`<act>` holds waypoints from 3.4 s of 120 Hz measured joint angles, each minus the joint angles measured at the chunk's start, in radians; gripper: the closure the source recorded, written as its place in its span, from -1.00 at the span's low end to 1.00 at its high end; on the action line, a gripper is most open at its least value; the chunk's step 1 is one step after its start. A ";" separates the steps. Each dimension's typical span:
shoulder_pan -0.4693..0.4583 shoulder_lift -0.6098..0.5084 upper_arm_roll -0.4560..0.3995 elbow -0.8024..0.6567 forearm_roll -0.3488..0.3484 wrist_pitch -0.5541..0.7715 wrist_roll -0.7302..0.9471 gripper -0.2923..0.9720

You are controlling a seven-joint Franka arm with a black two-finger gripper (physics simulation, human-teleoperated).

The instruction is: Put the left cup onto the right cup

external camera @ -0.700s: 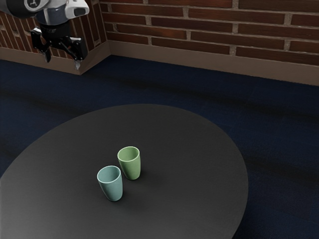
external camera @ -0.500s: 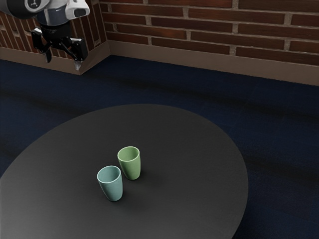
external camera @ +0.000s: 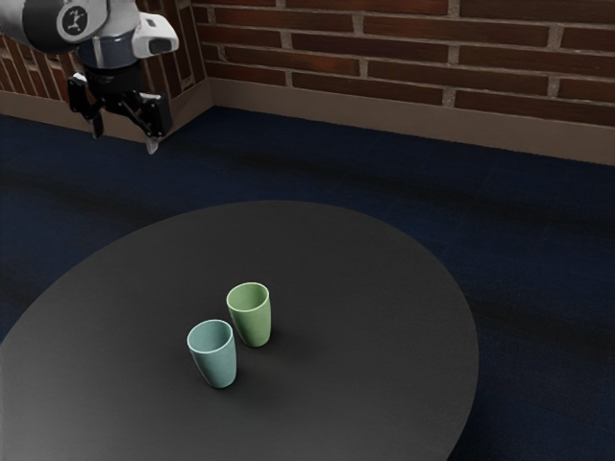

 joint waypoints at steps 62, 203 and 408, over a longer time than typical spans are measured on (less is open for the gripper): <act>0.001 0.019 0.002 -0.176 -0.046 0.131 0.007 -0.54; 0.009 0.287 0.000 -0.282 -0.145 0.439 0.011 -0.54; 0.012 0.437 -0.023 -0.272 -0.256 0.542 0.013 -0.54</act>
